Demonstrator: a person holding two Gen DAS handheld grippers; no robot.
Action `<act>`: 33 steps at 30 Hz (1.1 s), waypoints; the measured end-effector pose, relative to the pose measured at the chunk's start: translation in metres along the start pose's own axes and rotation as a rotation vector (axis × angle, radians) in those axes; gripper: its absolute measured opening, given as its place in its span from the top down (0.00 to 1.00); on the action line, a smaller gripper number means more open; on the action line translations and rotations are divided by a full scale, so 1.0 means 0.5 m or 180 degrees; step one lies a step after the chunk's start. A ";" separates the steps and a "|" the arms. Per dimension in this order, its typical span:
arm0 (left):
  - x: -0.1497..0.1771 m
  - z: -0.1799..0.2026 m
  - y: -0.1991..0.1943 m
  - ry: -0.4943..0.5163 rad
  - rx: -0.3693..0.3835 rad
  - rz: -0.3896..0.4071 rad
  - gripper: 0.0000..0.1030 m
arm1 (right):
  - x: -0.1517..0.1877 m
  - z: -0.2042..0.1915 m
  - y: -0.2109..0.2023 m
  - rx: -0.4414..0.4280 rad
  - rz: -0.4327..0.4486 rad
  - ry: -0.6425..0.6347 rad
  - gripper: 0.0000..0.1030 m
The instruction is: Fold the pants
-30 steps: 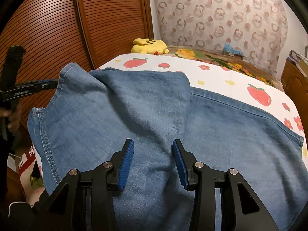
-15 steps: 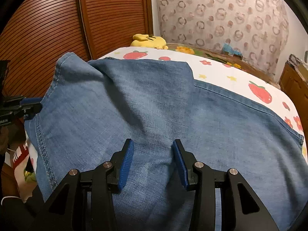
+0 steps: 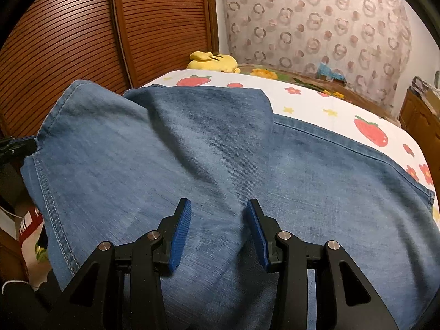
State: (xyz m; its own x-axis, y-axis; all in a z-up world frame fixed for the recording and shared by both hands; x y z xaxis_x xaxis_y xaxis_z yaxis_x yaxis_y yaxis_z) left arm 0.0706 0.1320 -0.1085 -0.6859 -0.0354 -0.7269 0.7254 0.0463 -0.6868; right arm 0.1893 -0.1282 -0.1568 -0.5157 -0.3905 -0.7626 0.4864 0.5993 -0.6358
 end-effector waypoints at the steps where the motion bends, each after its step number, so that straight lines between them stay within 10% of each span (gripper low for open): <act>1: 0.003 0.001 0.002 0.0017 -0.0014 -0.0017 0.93 | 0.000 0.002 -0.002 -0.0005 0.0000 0.0012 0.58; 7: 0.005 -0.003 0.005 0.0001 -0.0057 -0.0027 0.91 | 0.003 0.003 -0.010 -0.0002 -0.0010 0.0021 0.58; 15: -0.049 -0.002 0.008 0.0047 -0.0114 0.0127 0.57 | -0.021 0.007 -0.027 0.0007 0.0083 0.0043 0.57; 33: -0.147 -0.031 0.177 -0.0115 -0.0085 -0.0170 0.57 | -0.151 0.116 0.094 -0.0039 -0.0069 0.0305 0.48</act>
State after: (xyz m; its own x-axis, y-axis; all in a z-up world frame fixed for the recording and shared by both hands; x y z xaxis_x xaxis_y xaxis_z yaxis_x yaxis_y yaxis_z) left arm 0.1845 0.1544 -0.1159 -0.7206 -0.0747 -0.6893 0.6857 0.0701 -0.7245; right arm 0.2921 -0.1108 -0.1361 -0.5913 -0.3351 -0.7335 0.4661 0.6003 -0.6500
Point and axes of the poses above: each gripper's, at about its wrist camera, not at the fingertips, and y roughly the way its jaws point, z to its right, x to its underside, the point moved 5 cm from there along y, roughly the way its jaws point, and after that the axes turned 10 degrees about -x, right-handed, at the moved point
